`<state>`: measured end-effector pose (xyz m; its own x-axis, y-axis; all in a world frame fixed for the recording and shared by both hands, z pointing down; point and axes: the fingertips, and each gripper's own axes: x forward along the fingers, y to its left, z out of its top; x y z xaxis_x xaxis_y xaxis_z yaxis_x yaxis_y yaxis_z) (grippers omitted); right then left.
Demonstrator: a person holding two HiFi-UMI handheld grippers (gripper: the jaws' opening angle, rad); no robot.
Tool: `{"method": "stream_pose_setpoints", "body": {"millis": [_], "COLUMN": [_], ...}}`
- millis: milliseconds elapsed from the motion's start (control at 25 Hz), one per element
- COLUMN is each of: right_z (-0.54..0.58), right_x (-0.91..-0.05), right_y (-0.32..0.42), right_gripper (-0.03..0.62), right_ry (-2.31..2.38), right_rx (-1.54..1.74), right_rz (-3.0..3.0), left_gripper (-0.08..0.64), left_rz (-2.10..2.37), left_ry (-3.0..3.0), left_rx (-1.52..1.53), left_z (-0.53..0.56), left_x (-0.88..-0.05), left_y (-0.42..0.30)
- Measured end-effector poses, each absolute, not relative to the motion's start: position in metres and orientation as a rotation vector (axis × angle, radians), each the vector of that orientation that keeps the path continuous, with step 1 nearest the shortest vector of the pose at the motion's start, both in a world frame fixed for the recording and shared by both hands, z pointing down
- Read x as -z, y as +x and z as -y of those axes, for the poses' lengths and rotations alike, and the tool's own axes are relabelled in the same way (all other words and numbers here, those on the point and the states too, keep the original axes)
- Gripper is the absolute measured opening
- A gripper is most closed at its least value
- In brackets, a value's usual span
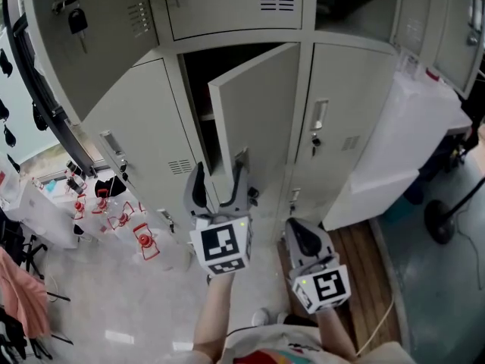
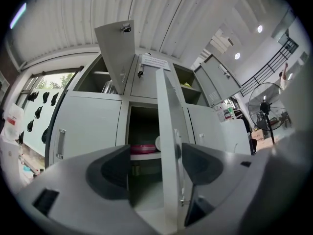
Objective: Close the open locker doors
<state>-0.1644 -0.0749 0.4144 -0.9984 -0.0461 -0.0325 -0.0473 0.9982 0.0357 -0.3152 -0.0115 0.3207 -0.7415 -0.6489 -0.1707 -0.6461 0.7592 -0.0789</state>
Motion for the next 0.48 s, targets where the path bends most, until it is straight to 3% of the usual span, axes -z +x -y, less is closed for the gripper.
{"method": "stream_pose_setpoints", "body": {"millis": [480], "right_z": [0.078], "right_x": [-0.421], "right_y": [-0.199], "right_gripper": [0.005], "right_ry": [-0.082], "right_rx": [-0.037], "right_rz": [-3.14], "left_gripper": [0.314], "left_rz": [-2.804], "left_ry": [-1.003], "left_rx": [0.039], "left_z": [0.014], "left_x": [-0.333], "left_y": [-0.361]}}
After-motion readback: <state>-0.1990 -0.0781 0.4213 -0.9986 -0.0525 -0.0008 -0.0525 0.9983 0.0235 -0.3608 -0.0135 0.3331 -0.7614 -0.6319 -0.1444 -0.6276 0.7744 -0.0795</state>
